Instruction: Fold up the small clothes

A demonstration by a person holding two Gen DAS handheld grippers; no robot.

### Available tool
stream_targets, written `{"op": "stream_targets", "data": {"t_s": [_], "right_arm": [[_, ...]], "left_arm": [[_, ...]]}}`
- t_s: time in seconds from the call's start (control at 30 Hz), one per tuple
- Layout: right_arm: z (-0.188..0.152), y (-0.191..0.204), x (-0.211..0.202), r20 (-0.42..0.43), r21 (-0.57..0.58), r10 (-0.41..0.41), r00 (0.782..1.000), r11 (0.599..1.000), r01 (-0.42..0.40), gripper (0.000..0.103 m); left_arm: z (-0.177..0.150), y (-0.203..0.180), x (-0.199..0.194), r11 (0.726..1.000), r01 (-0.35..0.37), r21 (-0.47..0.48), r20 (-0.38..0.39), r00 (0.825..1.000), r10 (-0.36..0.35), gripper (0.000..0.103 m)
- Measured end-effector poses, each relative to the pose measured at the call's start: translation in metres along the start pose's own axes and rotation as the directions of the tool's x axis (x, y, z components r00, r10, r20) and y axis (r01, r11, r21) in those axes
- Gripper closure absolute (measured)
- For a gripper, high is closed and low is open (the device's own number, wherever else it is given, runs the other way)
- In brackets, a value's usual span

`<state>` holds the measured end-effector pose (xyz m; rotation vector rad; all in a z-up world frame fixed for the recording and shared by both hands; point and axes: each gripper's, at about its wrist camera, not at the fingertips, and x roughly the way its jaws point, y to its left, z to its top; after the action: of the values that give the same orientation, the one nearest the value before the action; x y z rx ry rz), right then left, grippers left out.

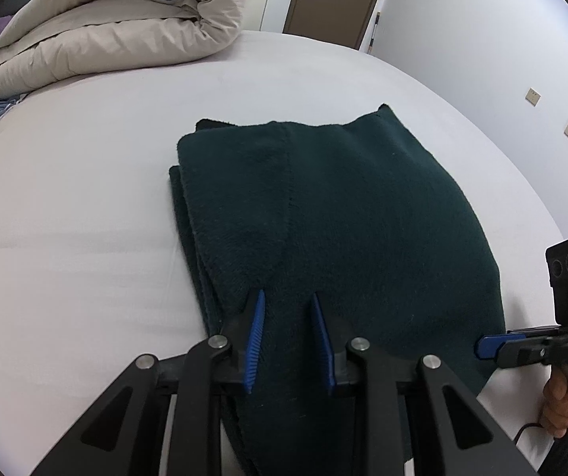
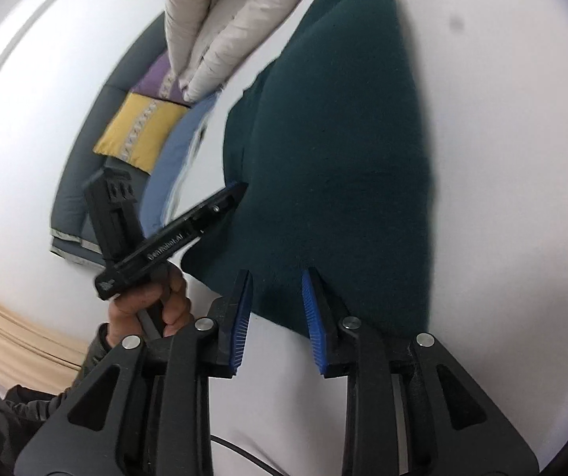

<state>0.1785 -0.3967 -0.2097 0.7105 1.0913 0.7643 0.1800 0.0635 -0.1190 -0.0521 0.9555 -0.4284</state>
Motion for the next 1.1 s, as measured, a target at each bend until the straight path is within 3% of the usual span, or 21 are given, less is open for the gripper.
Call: {"op": "stream_targets", "data": {"t_s": [0.17,0.27,0.4,0.47,0.6,0.7,0.77,0.8,0.83,0.87,0.9,1.03,1.1], "right_arm": [[0.018,0.021,-0.023,0.076,-0.045,0.045,0.996,0.998,-0.042,0.074],[0.043,0.027,-0.026,0.103,-0.05,0.027,0.994,0.998,-0.022,0.068],[0.065,0.003,-0.013,0.083,0.006,0.005,0.997,1.0,-0.006,0.067],[0.066,-0.013,-0.014,0.104,0.051,0.05,0.993,0.997,-0.056,0.071],[0.059,-0.007,-0.024,0.144,0.039,0.059,0.988,0.997,-0.065,0.068],[0.059,0.002,-0.042,0.191,0.035,0.031,0.981,0.999,-0.038,0.058],[0.063,0.004,-0.064,0.259,0.04,-0.016,0.966,0.999,0.006,0.031],[0.065,0.005,-0.073,0.284,0.039,-0.04,0.958,0.999,0.03,0.026],[0.067,0.004,-0.084,0.306,0.034,-0.077,0.949,0.997,0.07,0.021],[0.07,0.003,-0.09,0.307,0.032,-0.095,0.947,0.995,0.09,0.02],[0.074,-0.001,-0.094,0.293,0.039,-0.107,0.95,0.994,0.1,0.02],[0.082,-0.024,-0.086,0.18,0.101,-0.126,0.976,0.989,0.11,0.02],[0.083,-0.033,-0.074,0.134,0.123,-0.127,0.983,0.986,0.11,0.02]], "left_arm": [[0.002,-0.002,0.001,1.0,-0.019,0.004,0.003,1.0,0.019,0.074],[0.001,-0.003,0.001,0.999,-0.032,0.006,0.005,0.999,0.032,0.074],[-0.001,-0.007,-0.001,1.0,-0.03,0.005,0.002,1.0,0.03,0.074],[-0.001,-0.007,-0.001,0.999,-0.032,0.008,0.001,0.999,0.032,0.074],[-0.002,-0.006,-0.003,1.0,-0.021,0.002,0.007,1.0,0.021,0.074],[-0.002,-0.002,-0.01,1.0,0.009,-0.027,0.016,1.0,-0.009,0.075],[0.001,0.002,-0.024,0.997,0.04,-0.059,0.018,0.999,-0.039,0.069],[0.002,0.005,-0.032,0.996,0.051,-0.072,0.033,0.998,-0.048,0.066],[0.003,0.009,-0.044,0.995,0.058,-0.085,0.065,0.996,-0.052,0.051],[0.004,0.015,-0.054,0.993,0.061,-0.102,0.1,0.994,-0.05,0.039],[0.005,0.023,-0.061,0.99,0.069,-0.126,0.123,0.991,-0.053,0.036],[0.008,0.061,-0.046,0.956,0.137,-0.259,0.068,0.99,-0.123,0.038],[0.005,0.076,-0.028,0.92,0.201,-0.335,0.028,0.979,-0.203,0.038]]}}
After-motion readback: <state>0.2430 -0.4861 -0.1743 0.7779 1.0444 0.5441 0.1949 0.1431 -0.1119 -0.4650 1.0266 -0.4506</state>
